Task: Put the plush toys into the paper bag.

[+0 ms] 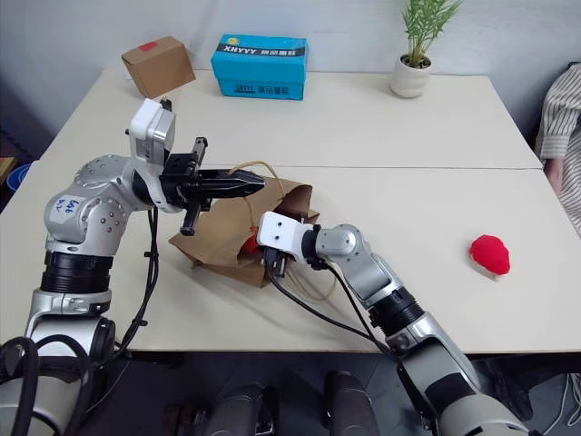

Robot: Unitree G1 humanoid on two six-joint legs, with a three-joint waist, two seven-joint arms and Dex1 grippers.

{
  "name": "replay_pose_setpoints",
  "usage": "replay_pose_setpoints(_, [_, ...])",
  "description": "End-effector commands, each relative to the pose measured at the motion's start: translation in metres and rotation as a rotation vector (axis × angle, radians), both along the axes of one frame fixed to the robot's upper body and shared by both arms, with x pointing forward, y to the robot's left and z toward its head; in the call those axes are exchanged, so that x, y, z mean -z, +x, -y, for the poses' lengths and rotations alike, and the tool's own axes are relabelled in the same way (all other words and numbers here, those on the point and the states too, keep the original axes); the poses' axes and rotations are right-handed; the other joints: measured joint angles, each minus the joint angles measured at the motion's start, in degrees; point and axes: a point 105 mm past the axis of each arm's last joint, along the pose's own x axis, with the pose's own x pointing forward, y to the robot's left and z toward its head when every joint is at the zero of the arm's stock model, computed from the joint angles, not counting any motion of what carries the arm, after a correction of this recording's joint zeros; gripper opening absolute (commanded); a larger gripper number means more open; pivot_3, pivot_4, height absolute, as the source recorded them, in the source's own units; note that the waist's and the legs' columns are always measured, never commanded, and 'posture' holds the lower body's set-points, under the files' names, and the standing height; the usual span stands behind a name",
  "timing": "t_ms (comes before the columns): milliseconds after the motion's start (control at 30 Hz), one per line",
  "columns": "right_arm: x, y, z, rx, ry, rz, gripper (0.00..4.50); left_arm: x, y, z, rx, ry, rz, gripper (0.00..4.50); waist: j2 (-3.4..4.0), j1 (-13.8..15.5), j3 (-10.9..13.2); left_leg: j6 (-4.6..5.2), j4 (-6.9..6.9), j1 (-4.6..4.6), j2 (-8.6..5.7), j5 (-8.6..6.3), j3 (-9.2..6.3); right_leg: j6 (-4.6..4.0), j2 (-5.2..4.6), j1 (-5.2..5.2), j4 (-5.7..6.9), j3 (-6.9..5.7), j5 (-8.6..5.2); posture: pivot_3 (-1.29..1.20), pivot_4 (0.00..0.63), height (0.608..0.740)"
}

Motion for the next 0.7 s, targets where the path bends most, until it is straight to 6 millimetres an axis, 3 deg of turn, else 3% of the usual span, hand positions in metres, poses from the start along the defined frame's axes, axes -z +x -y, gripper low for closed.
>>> replay_pose_setpoints(33, [-0.021, -0.011, 0.001, -0.074, 0.093, 0.022, 1.43, -0.005, -0.002, -0.001, -0.008, -0.016, 0.042, 0.0, 0.0, 0.0, 0.0, 0.0, -0.01, 0.0, 0.0, 0.0, 0.0, 0.0, 0.0, 0.0, 0.0, 0.0, 0.0, 0.0, 0.15, 0.74])
replay_pose_setpoints(133, [-0.027, -0.017, 0.018, -0.101, 0.111, 0.021, 2.51, -0.005, -0.003, -0.001, -0.01, -0.019, 0.044, 0.0, 0.0, 0.15, 0.0, 0.0, -0.01, 0.0, -0.01, 0.0, 0.0, 0.0, 0.0, 0.01, -0.03, 0.0, 0.0, 0.0, 0.15, 0.74])
replay_pose_setpoints(333, [-0.047, -0.043, 0.101, -0.061, 0.272, -0.103, 4.47, -0.001, -0.005, -0.004, -0.018, -0.013, 0.045, 0.0, -0.02, 1.46, 0.01, 0.09, 0.01, -0.01, -0.07, -0.05, -0.04, 0.03, -0.08, 0.07, -0.09, -0.04, 0.01, 0.0, 0.15, 0.74])
replay_pose_setpoints(467, [-0.053, -0.061, 0.161, 0.103, 0.351, -0.101, 4.47, 0.0, -0.008, -0.004, -0.018, -0.007, 0.06, 0.0, -0.03, 1.71, 0.02, 0.1, 0.0, 0.01, -0.04, -0.05, -0.03, 0.02, -0.07, 0.07, -0.07, -0.05, 0.01, 0.0, 0.15, 0.74])
replay_pose_setpoints(533, [-0.056, -0.069, 0.196, 0.275, 0.454, -0.105, 4.47, -0.001, -0.01, -0.004, -0.021, -0.009, 0.072, 0.0, -0.03, 2.26, 0.02, 0.09, -0.06, 0.01, -0.04, -0.06, -0.07, 0.02, -0.07, 0.09, -0.14, -0.11, 0.01, 0.0, 0.15, 0.74])
replay_pose_setpoints(700, [-0.025, -0.11, 0.275, 0.632, 0.318, -0.011, 4.47, -0.004, -0.013, -0.005, -0.043, -0.024, 0.091, 0.0, -0.03, 3.0, 0.02, 0.13, -0.04, 0.07, -0.08, -0.09, 0.02, 0.04, 0.0, 0.15, -0.13, -0.03, 0.02, 0.0, 0.15, 0.74])
